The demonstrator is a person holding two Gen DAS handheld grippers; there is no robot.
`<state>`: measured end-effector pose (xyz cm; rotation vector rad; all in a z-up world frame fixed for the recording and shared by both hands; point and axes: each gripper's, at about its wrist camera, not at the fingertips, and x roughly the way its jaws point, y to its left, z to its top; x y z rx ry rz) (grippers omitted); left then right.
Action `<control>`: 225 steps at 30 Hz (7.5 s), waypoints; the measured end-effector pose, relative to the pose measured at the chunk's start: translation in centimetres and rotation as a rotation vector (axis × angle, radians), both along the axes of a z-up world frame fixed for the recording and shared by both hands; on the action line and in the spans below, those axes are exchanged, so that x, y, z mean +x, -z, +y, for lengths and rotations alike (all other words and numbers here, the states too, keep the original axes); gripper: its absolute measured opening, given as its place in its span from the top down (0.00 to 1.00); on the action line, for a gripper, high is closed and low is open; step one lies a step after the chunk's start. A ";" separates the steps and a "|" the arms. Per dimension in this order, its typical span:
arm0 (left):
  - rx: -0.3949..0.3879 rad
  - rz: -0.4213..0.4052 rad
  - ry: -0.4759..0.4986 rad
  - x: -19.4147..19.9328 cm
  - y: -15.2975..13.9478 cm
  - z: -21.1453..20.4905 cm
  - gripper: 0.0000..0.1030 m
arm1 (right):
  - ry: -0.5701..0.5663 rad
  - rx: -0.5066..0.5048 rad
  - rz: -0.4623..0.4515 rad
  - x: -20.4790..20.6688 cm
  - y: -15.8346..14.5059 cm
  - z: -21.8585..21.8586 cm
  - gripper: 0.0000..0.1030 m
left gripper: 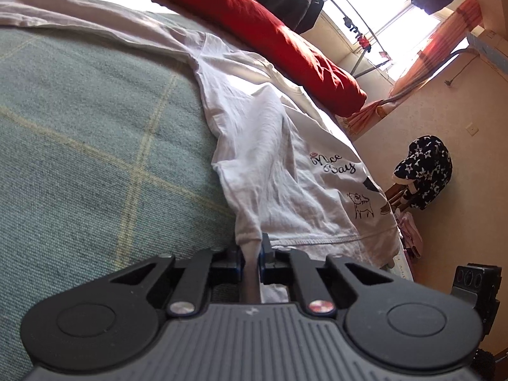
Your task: Fold clothes
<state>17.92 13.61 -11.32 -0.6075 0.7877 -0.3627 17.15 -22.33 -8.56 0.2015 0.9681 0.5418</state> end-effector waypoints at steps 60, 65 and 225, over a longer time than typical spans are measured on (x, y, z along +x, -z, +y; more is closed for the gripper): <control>1.273 -0.669 0.491 -3.2 -4.2 -19.5 0.24 | -0.052 -0.623 -0.535 -3.9 -4.3 0.2 0.00; 1.231 -0.659 0.465 -2.3 -5.0 -18.9 0.24 | -0.192 -0.731 -0.644 -3.7 -3.0 4.2 0.00; 0.154 -0.004 -0.075 8.0 -9.4 6.1 0.28 | 0.202 -0.099 -0.231 -1.8 -6.1 -6.1 0.01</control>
